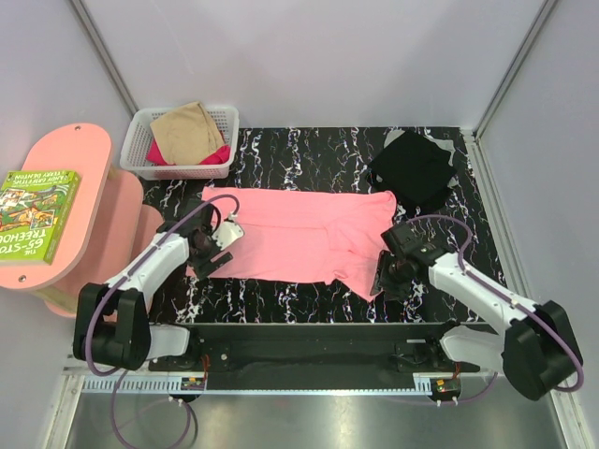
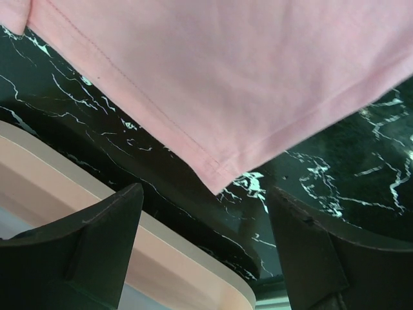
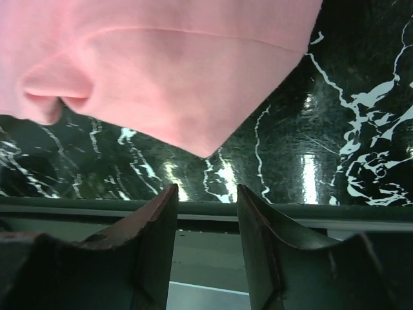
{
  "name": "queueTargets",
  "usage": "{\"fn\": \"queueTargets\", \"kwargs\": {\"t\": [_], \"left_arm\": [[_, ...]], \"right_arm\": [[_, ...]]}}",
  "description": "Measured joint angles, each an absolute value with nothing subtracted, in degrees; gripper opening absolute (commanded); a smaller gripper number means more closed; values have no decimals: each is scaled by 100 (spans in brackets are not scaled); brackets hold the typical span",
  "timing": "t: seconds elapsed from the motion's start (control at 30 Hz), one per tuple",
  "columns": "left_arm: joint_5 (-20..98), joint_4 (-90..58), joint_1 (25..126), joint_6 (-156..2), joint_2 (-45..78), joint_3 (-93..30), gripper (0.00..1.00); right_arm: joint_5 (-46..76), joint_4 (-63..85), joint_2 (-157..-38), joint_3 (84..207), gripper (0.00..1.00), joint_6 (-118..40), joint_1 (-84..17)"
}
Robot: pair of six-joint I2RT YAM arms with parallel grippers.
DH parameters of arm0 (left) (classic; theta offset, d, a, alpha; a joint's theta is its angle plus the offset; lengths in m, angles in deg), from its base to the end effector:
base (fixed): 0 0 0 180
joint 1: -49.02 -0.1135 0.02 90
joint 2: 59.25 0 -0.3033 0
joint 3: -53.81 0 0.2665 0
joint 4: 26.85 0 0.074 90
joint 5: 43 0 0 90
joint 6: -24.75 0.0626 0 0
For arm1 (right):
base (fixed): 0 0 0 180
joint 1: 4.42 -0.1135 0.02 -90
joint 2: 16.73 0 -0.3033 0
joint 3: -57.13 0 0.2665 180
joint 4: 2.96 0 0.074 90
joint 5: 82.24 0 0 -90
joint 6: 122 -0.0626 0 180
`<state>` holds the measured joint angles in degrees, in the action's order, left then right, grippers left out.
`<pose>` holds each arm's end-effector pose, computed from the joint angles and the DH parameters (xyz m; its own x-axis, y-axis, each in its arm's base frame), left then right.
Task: Fold and stack the t-shirts
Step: Fold the tshirt
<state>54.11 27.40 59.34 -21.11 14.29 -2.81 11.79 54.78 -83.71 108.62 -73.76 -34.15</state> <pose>0.2306 -0.0341 0.1980 -0.5718 0.8065 -0.1500 0.7478 0.5877 0.3088 0.1694 0.1018 0.1908 -0.9614 0.2160 -0.1704 0.1716 0.9549 0.2424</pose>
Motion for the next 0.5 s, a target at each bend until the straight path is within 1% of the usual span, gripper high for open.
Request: {"fn": "queueTargets", "kwargs": {"t": [0.1,0.17,0.5], "left_arm": [[5405,2556,5840,-2111,1553,-229,82],[5405,2462,5799,-2111,1634,-183,82],[5400,2086,5729,-2115,2270,-168,81]], "right_arm": [[1190,5386,-8072,10836,49,-7580,-3415],[1186,5312,-8072,10836,49,-7636,-3415],[1188,4962,-8531,10792,49,-7774,-3418]]}}
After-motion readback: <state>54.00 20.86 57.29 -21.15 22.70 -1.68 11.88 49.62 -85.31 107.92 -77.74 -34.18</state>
